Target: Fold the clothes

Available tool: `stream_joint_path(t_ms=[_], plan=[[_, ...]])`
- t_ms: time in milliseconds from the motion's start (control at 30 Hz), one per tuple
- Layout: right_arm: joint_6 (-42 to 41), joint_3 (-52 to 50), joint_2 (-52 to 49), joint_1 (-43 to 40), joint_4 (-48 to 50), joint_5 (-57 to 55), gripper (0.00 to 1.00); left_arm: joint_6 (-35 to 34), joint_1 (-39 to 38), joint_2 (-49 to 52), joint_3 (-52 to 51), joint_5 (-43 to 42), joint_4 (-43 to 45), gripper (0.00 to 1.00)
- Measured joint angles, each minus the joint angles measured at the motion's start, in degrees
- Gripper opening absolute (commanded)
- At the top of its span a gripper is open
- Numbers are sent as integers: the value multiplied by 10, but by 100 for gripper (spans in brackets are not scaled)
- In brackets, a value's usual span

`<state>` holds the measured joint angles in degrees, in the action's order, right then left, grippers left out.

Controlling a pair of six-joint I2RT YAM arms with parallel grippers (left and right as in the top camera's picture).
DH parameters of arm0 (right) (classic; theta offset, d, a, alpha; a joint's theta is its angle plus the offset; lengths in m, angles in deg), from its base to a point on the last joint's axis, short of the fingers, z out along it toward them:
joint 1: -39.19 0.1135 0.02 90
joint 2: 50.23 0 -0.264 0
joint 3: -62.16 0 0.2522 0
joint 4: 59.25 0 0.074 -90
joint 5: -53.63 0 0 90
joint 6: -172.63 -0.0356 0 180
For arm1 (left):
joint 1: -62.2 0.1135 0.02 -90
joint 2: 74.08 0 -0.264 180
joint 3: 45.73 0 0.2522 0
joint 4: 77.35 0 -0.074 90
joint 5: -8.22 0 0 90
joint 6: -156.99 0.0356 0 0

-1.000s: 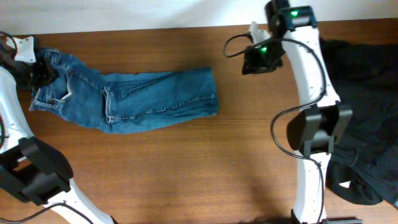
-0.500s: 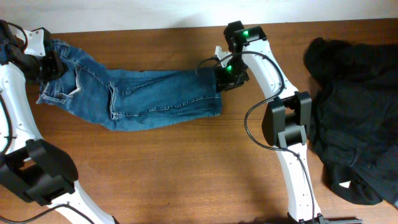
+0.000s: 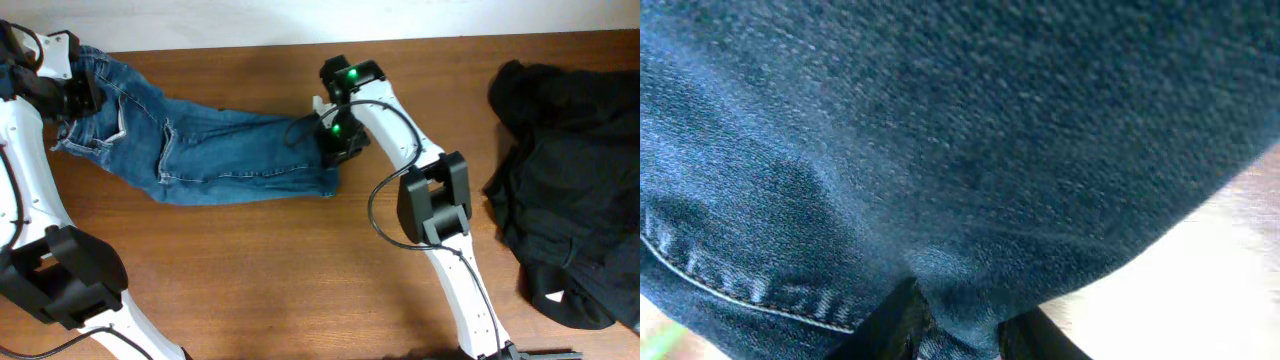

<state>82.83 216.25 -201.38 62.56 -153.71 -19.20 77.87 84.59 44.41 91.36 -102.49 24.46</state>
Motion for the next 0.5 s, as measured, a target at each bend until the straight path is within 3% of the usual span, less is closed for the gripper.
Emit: stream_joint_path(t_ms=[500], plan=[[-32,0,0,28,-1,-2,30,-20,-33,-2,2,-5,-19,0]])
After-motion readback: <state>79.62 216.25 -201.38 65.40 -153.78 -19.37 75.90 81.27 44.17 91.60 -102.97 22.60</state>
